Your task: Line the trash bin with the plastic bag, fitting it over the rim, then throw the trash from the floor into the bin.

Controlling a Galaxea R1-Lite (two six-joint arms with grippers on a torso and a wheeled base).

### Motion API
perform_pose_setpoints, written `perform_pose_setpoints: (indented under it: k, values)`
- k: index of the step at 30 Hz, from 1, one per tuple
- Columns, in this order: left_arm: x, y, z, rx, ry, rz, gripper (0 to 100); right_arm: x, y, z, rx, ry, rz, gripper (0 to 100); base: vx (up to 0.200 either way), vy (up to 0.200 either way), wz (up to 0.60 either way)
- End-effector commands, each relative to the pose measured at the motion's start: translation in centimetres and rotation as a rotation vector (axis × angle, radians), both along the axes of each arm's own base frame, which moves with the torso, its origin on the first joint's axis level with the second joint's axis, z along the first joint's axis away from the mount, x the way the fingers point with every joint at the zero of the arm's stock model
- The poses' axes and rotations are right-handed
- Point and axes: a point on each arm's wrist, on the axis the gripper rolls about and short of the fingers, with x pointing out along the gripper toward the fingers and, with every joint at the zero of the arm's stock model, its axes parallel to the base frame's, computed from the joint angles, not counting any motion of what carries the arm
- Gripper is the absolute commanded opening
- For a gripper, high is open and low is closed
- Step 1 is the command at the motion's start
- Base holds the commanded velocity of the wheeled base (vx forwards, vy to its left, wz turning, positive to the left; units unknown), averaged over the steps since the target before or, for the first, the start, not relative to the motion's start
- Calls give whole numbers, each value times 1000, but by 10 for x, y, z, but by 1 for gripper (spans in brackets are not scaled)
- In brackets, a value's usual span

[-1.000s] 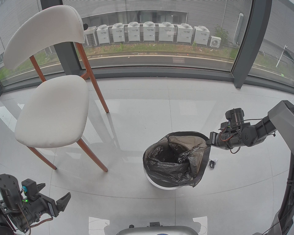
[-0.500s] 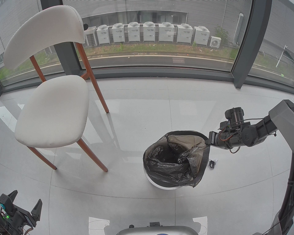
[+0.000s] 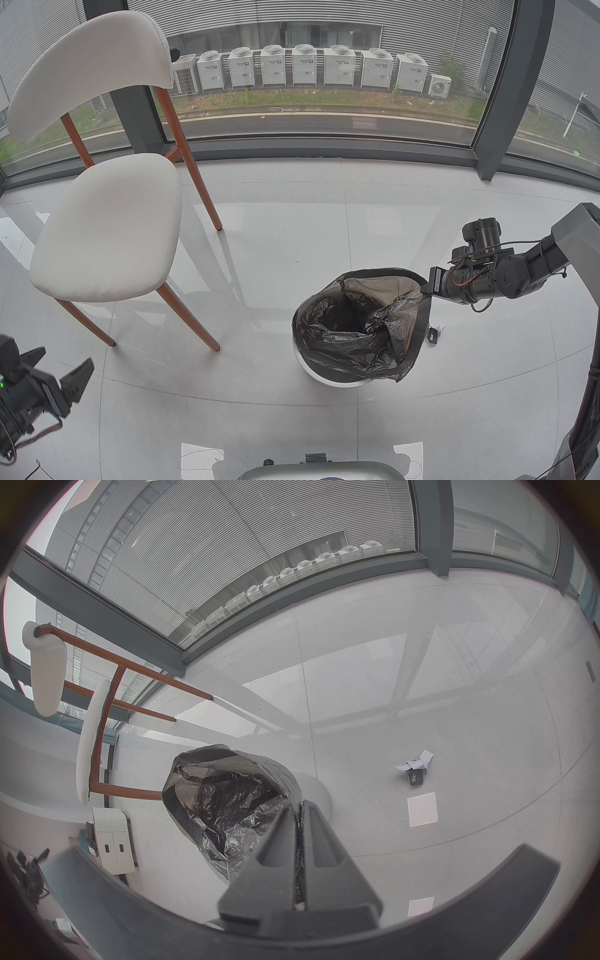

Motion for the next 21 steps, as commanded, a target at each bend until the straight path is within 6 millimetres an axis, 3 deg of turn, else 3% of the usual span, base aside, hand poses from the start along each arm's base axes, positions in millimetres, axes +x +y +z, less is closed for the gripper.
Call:
perform_pose_setpoints:
  k: [1,5,9,11,13,16,21]
  values:
    - [87,-35,47,-588,-21,-42,100,-2,-1,0,1,4,-3,0,0,0,0]
    - [85,-60,46,-914,51,-89,100,-3,-1,2,2,2,-1,0,0,0,0]
    - [84,-65,43,-1045,175,-145,100,-7,-2,5,6,2,-4,0,0,0,0]
    - [87,-67,38,-1054,224,-167,100,-9,-3,6,7,3,-5,0,0,0,0]
    - [95,-85,10,-976,397,-236,100,-11,-3,6,7,7,-2,0,0,0,0]
    - [101,-104,-16,-808,495,-340,100,-11,-2,7,11,-12,-1,0,0,0,0]
    - [123,-124,-26,-790,459,-457,100,-8,3,8,20,-54,11,0,0,0,0]
